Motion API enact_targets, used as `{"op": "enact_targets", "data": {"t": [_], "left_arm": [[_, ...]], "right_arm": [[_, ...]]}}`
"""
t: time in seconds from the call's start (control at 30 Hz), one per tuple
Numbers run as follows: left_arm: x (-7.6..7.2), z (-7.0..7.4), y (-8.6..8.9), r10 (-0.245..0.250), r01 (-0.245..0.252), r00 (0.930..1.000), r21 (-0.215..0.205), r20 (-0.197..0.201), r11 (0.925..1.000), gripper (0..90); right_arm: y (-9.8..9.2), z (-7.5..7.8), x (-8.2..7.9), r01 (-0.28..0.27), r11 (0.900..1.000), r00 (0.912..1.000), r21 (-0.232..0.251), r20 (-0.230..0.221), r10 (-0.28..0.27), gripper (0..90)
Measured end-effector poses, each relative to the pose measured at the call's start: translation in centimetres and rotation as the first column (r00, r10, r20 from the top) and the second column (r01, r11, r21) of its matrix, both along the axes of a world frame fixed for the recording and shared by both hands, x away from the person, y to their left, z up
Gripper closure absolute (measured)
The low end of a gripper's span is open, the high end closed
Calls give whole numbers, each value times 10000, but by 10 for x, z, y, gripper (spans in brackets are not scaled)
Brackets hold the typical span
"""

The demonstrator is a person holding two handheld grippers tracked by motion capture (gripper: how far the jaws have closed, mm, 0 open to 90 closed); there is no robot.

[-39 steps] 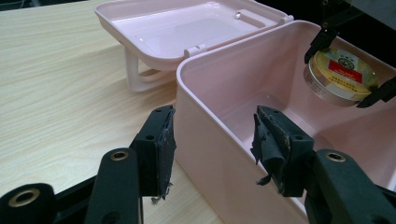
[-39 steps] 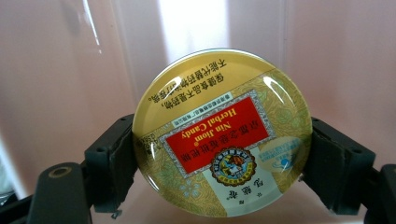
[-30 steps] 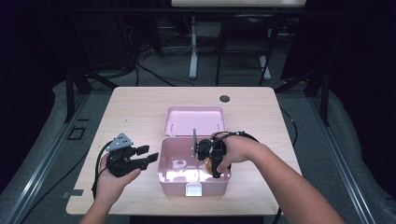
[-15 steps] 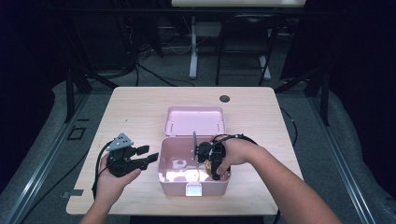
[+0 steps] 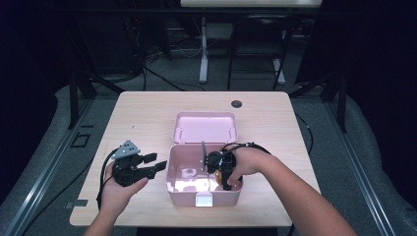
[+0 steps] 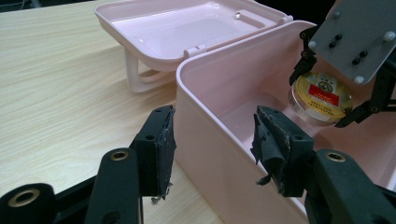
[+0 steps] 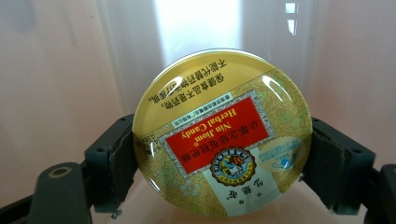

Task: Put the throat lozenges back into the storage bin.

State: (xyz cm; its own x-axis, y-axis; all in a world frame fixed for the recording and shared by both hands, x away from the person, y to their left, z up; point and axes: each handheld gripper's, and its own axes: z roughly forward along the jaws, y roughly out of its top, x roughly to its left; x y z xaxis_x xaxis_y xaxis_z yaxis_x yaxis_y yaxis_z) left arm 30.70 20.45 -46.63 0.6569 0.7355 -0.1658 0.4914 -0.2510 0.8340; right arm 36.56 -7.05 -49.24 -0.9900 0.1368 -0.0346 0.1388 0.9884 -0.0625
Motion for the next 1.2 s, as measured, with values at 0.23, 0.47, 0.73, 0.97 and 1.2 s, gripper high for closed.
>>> {"op": "enact_targets", "data": {"t": [0.23, 0.47, 0.73, 0.97, 1.2], "left_arm": [[0, 0, 0, -1, 1, 10000, 29, 1, 10000, 480], [0, 0, -1, 9, -9, 10000, 36, -1, 10000, 480], [0, 0, -1, 11, -10, 10000, 31, -9, 10000, 480], [0, 0, 0, -6, 6, 10000, 9, 0, 10000, 480], [0, 0, 0, -6, 6, 10000, 12, 4, 10000, 480]], "right_arm": [[1, 0, 0, -54, 9999, 10000, 110, 10, 54, 197], [1, 0, -1, -265, 9996, 9996, 133, 130, 263, 196], [4, -3, -2, -528, 9986, 9986, -6, 59, 528, 196], [5, -9, -1, -629, 9976, 9980, -285, -5, 629, 197], [6, -13, 0, -658, 9971, 9978, -383, 41, 660, 196]]}}
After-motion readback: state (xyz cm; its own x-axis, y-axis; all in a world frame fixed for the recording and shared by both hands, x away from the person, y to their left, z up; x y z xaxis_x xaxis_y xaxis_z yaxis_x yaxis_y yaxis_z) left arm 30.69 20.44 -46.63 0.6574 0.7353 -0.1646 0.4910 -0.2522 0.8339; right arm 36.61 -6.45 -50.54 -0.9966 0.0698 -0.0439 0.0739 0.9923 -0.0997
